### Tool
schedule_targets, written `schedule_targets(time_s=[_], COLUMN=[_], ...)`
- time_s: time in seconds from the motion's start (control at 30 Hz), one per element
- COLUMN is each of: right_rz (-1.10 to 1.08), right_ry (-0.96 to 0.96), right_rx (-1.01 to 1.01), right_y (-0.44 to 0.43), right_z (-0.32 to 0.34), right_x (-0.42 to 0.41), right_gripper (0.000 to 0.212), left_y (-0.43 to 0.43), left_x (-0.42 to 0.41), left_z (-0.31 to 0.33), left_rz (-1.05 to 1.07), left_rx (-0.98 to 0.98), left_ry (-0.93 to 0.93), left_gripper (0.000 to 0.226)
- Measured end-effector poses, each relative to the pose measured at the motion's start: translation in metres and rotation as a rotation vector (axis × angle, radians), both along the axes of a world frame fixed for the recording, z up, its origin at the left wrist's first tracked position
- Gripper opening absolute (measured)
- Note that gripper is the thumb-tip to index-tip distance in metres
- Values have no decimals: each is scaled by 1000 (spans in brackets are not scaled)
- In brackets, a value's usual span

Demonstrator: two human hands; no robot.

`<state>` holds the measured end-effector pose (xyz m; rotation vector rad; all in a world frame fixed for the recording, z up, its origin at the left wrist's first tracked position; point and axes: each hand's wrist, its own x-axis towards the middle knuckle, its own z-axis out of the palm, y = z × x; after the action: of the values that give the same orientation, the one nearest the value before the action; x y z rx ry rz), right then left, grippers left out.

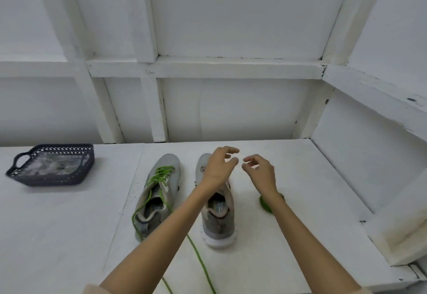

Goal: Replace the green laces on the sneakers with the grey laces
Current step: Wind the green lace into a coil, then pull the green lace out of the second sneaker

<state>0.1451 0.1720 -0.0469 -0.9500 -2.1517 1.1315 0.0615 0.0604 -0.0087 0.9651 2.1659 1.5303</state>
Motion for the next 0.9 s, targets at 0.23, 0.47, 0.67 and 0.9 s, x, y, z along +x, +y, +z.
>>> schedule_targets(time_s=[0.23,0.47,0.67,0.9], right_rz=[416,563,507,593], right_ry=[-3,-212,-209,-337], right_rx=[35,-18,12,153], right_y=[-92,-134,-138,-141], right_z=[31,10,5,15], right_x=[-75,-103,-106,-110], right_gripper=[3,9,7,11], left_y=[-120,-174,-175,-174], left_x=[-60,-75,-66,-65], left_z=[-13,-56,-64,-64], left_rz=[384,383,354,380], left_rx=[64,-121,-63,-104], left_ry=[4,-27,-64,-22], left_gripper=[35,36,32,35])
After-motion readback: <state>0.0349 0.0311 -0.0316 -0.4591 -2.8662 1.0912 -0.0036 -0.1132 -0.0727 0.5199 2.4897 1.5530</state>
